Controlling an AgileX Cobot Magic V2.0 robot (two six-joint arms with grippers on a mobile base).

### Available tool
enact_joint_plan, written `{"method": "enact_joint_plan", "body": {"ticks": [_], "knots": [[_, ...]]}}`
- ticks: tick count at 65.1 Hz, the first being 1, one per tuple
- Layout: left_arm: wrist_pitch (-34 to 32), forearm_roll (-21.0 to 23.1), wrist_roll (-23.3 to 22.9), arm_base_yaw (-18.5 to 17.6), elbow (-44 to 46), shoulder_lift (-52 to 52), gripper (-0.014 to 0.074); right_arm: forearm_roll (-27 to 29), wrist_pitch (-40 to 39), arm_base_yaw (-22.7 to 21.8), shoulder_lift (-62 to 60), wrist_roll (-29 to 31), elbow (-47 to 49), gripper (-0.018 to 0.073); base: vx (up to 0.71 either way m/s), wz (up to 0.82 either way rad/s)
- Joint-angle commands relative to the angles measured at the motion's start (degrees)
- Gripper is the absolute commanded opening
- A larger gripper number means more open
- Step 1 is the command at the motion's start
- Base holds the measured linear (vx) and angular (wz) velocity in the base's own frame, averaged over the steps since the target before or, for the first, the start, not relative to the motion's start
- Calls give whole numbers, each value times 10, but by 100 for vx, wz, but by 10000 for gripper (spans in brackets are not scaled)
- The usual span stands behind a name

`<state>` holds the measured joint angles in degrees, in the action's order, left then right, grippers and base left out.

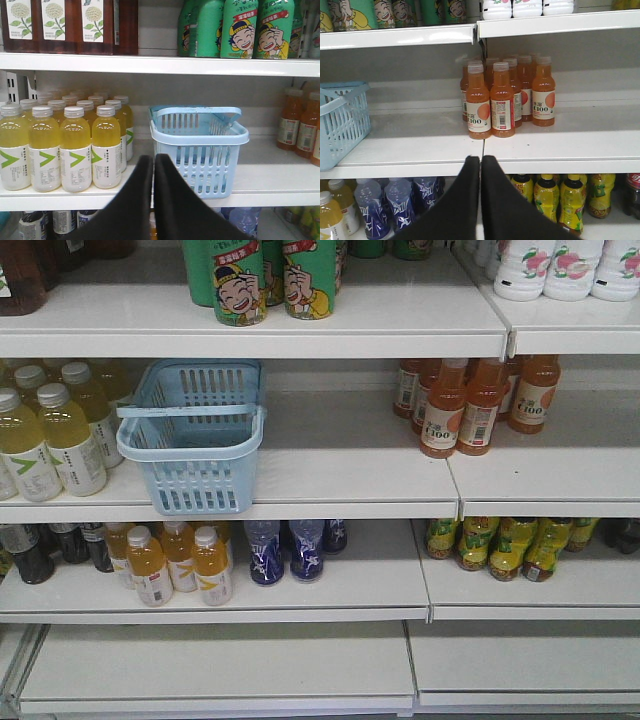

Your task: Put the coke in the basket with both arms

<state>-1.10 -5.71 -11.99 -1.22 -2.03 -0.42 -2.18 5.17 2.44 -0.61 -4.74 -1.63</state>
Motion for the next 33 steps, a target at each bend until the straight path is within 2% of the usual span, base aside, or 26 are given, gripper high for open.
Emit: {"method": "enact_joint_plan", "body": {"ticks": [1, 33], "knots": [[-41, 5, -5, 1, 19, -10, -6, -2, -42, -1, -8, 5, -4, -5, 0, 0], [-41, 5, -5, 1, 19, -10, -6, -2, -42, -1, -8, 5, -4, -5, 0, 0]]}}
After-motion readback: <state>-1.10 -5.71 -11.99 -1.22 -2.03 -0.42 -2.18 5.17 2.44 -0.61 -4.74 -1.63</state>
